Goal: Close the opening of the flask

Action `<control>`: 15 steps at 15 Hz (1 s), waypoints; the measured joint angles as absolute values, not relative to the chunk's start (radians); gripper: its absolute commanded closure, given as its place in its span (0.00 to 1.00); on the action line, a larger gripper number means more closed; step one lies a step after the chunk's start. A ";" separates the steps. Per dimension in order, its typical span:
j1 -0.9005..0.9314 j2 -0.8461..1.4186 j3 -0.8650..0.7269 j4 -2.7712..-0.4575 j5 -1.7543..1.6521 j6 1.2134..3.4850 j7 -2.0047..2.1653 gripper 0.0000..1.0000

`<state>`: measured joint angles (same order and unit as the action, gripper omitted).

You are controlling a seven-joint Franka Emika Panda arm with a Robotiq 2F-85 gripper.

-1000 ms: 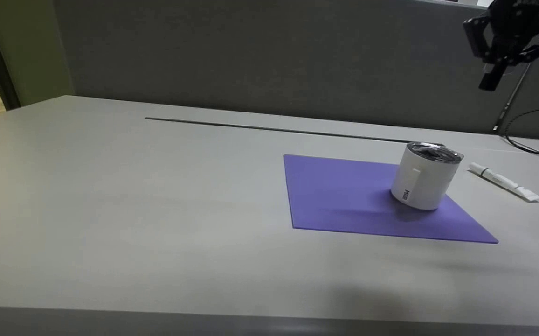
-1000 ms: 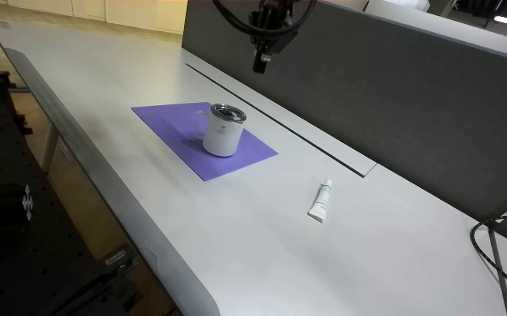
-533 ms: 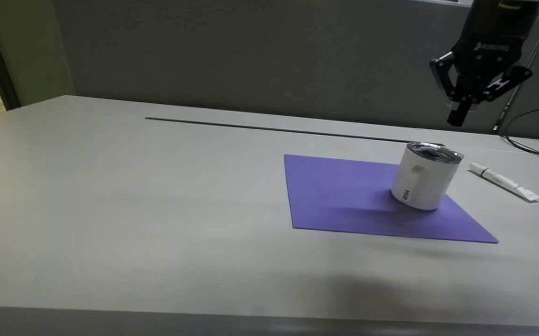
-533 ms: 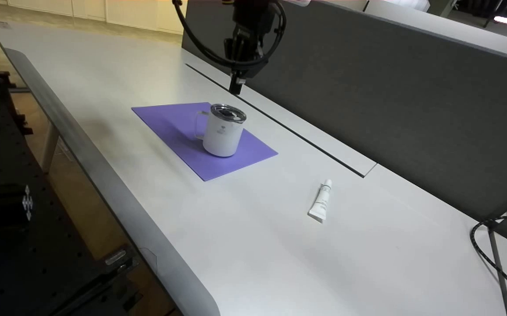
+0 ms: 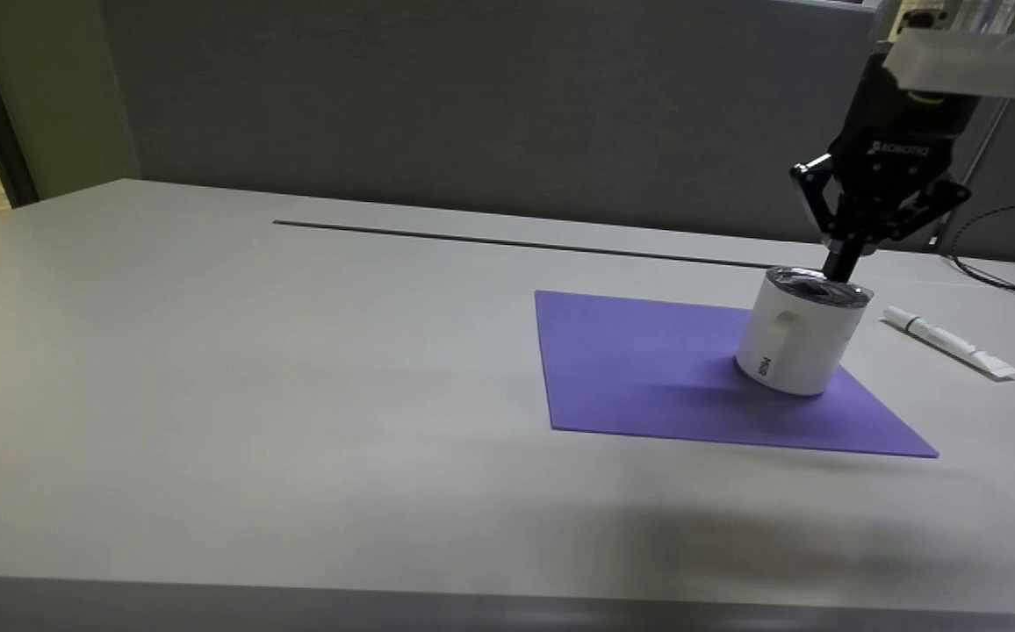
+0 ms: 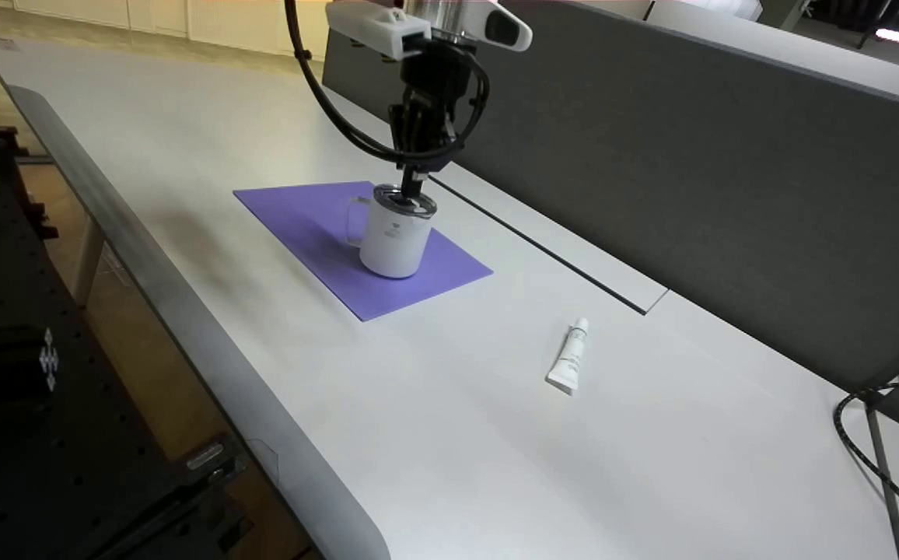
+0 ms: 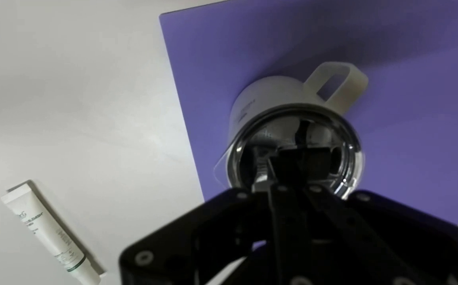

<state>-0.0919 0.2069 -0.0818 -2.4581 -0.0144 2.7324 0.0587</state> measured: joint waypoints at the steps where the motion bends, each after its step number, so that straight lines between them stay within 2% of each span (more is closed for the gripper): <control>1: -0.092 0.217 -0.082 -2.460 -0.014 2.752 0.058 1.00; 15: -0.089 0.244 -0.076 -2.458 0.050 2.788 0.058 1.00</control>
